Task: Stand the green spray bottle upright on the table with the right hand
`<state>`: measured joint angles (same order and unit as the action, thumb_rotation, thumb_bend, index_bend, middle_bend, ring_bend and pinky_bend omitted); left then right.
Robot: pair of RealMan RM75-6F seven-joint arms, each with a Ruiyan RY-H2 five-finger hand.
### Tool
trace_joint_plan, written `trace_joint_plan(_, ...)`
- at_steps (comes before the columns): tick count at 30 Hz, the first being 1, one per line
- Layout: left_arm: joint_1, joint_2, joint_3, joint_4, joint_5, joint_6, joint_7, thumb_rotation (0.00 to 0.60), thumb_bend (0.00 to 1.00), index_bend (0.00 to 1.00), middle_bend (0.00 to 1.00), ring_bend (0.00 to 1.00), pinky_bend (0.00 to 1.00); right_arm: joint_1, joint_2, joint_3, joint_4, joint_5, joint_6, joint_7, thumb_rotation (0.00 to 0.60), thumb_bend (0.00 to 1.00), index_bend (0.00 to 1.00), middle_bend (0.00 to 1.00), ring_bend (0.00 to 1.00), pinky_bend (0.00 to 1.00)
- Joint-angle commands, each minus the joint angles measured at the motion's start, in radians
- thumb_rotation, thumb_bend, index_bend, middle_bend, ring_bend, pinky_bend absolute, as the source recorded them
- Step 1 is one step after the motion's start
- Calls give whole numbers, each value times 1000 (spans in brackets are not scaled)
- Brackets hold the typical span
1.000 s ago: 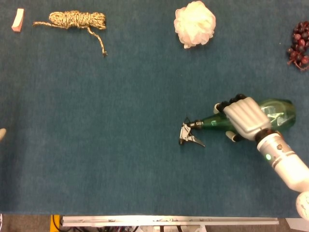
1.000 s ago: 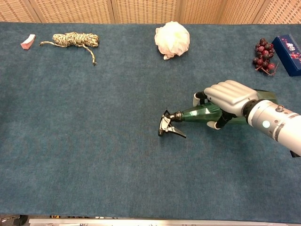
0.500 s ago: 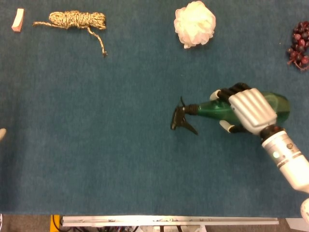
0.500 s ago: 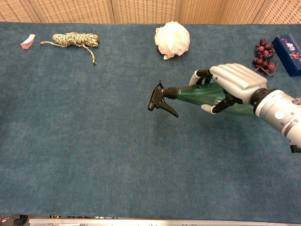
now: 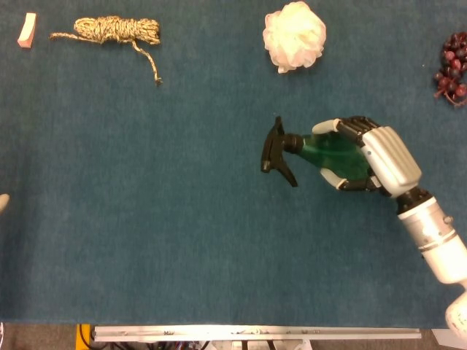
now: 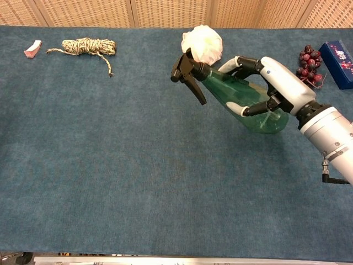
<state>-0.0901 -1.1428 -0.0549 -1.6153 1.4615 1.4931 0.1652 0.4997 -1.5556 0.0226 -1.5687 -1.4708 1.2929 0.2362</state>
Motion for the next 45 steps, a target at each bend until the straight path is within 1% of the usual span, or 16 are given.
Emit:
trace_joint_plan(1, 0, 0, 0, 0, 0, 0, 0, 600, 0, 0, 0, 0, 0, -30, -61, 10, 103, -99, 83, 148, 600, 333, 458, 491, 337, 270)
trace_joint_plan(7, 0, 0, 0, -1, -1, 0, 1, 600, 0, 0, 0, 0, 0, -47, -102, 15, 170, -144, 149, 246, 600, 333, 470, 494, 337, 295)
trace_joint_plan(9, 0, 0, 0, -1, -1, 0, 1, 600, 0, 0, 0, 0, 0, -70, -144, 24, 224, -158, 213, 328, 600, 333, 473, 496, 337, 307)
trace_joint_plan(12, 0, 0, 0, -1, -1, 0, 1, 600, 0, 0, 0, 0, 0, -93, -194, 31, 301, -162, 264, 418, 600, 334, 474, 496, 337, 322)
trace_joint_plan(20, 0, 1, 0, -1, 0, -1, 1, 600, 0, 0, 0, 0, 0, -148, -319, 56, 484, -134, 351, 608, 600, 344, 477, 497, 337, 353)
trace_joint_plan(23, 0, 1, 0, -1, 0, -1, 1, 600, 0, 0, 0, 0, 0, -162, -363, 61, 555, -118, 355, 669, 600, 346, 478, 496, 337, 359)
trace_joint_plan(29, 0, 1, 0, -1, -1, -1, 1, 600, 0, 0, 0, 0, 0, -178, -411, 82, 642, -102, 374, 766, 600, 348, 478, 496, 337, 388)
trace_joint_plan(35, 0, 1, 0, -1, -1, -1, 1, 600, 0, 0, 0, 0, 0, -185, -435, 97, 696, -91, 375, 837, 600, 357, 478, 497, 337, 421)
trace_joint_plan(45, 0, 1, 0, -1, -1, -1, 2, 600, 0, 0, 0, 0, 0, -183, -465, 112, 777, -85, 369, 912, 600, 358, 478, 497, 337, 450)
